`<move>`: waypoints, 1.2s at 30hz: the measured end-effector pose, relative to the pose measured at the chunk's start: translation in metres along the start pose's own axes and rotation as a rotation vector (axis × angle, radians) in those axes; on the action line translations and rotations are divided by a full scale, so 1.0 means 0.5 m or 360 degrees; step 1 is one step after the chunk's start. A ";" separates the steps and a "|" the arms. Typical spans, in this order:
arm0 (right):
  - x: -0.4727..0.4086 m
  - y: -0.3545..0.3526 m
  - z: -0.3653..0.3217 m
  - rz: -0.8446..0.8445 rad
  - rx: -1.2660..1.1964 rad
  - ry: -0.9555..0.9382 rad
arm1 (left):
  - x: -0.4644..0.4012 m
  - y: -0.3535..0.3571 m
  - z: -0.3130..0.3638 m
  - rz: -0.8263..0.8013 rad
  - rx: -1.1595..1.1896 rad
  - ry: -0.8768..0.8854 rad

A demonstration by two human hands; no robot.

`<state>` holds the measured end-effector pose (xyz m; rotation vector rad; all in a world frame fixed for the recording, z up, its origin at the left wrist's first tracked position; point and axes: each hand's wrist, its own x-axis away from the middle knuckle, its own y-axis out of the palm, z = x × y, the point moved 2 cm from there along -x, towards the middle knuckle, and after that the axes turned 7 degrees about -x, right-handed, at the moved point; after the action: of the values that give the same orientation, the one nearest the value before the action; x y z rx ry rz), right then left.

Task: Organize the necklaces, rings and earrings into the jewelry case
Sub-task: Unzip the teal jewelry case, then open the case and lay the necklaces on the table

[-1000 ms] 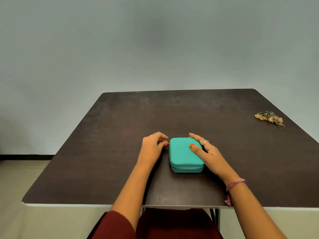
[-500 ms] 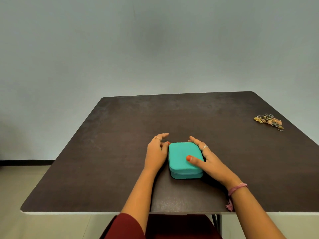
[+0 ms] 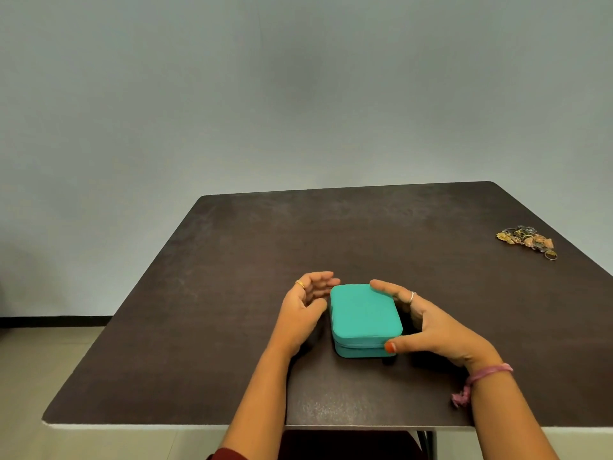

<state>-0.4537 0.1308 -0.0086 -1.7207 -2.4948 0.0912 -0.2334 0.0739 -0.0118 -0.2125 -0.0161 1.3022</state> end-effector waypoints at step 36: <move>-0.100 0.040 -0.064 0.1534 0.1385 -0.0521 | -0.014 -0.003 -0.007 0.0013 -0.0006 0.0041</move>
<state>-0.4134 0.0909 0.0180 -2.2752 -1.1232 1.3494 -0.2334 0.0662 -0.0143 -0.2330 0.0044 1.3078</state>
